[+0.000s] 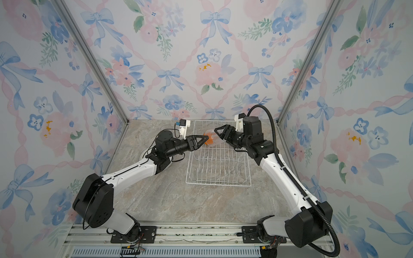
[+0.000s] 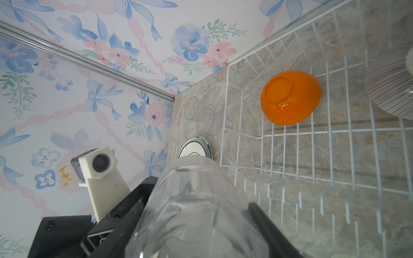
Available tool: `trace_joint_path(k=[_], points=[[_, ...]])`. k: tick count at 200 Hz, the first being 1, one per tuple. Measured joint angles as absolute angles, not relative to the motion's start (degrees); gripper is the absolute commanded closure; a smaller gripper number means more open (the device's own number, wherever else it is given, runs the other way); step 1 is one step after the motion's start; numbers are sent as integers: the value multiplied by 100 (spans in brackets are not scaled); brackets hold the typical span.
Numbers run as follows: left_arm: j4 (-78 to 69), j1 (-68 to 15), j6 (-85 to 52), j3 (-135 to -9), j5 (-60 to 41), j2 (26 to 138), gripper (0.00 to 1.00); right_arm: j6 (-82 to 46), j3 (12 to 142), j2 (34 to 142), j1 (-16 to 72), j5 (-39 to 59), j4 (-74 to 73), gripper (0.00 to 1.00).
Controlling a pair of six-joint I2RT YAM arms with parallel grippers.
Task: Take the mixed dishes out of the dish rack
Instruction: 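Carry the glass toward the left gripper while the left gripper reaches to meet it, then hold the glass out with the right gripper while the left gripper grasps it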
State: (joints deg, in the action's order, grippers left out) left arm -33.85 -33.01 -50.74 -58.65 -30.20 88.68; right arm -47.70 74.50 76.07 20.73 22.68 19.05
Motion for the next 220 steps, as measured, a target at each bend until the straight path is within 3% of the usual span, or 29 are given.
trace_joint_path(k=[92, 129, 160, 195, 220], points=[[-4711, -3301, -6080, -6075, -3597, 9498, 64, -4799, 7443, 7684, 2084, 2255, 1811, 38], [-4759, -3293, -6361, -6090, -3607, 9524, 80, -4810, 7443, 7738, 2067, 2296, 1662, 38], [-4847, -3291, -6523, -6141, -3599, 9533, 84, -4856, 7443, 7741, 2036, 2327, 1511, 37], [-4895, -3280, -6569, -6141, -3588, 9577, 100, -4869, 7443, 7780, 2023, 2338, 1470, 36], [-4945, -3280, -6571, -6141, -3590, 9596, 100, -4869, 7443, 7782, 2018, 2324, 1468, 32]])
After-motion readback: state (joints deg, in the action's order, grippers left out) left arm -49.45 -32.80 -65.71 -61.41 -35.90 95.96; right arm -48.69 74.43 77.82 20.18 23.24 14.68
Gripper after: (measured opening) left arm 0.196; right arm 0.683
